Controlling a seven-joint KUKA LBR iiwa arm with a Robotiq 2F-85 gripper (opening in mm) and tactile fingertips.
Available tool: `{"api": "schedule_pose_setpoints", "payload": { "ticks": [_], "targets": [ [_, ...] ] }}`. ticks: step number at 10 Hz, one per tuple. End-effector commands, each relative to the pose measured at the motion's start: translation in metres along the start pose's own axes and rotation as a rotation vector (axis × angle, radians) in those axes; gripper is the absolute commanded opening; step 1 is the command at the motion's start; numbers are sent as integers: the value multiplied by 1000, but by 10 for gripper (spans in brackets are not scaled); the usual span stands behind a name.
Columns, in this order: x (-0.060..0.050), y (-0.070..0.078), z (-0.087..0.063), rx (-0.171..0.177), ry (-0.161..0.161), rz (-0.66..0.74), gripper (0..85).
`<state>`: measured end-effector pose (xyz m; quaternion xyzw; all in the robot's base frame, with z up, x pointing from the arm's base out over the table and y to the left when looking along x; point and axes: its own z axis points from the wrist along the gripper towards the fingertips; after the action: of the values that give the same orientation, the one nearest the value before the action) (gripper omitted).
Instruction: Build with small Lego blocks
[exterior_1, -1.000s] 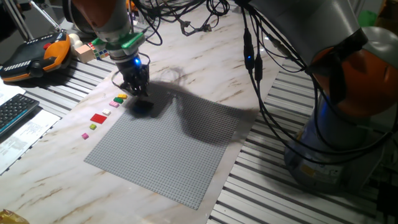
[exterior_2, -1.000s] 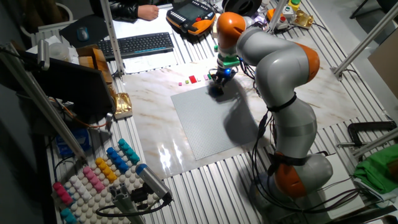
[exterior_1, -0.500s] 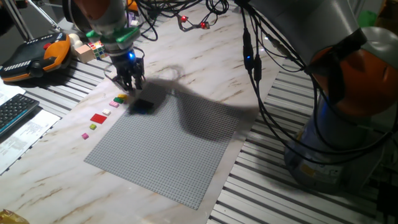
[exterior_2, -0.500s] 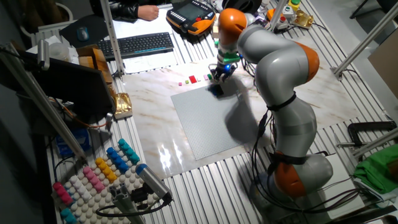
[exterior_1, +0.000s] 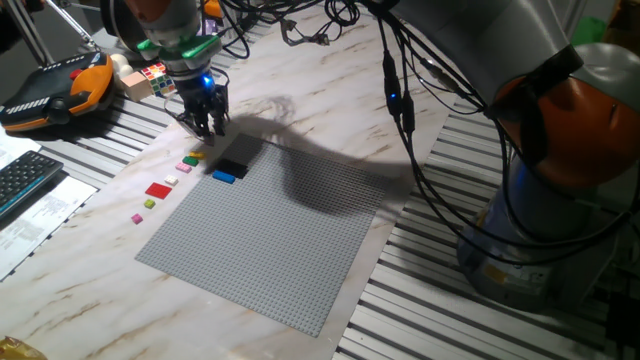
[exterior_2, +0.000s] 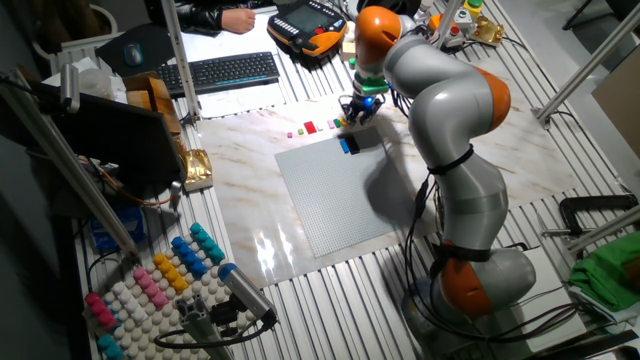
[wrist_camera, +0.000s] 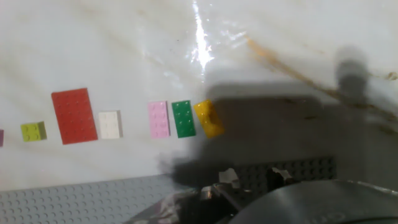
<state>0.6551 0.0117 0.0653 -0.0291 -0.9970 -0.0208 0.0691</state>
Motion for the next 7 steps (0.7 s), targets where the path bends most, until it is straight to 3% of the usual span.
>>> {"api": "schedule_pose_setpoints", "payload": {
  "ticks": [1, 4, 7],
  "targets": [
    [1, 2, 1, -6, 4, -3, 327],
    [1, 2, 1, -4, 4, 5, 337],
    [1, 2, 1, -12, -18, 15, 337]
  ]
}}
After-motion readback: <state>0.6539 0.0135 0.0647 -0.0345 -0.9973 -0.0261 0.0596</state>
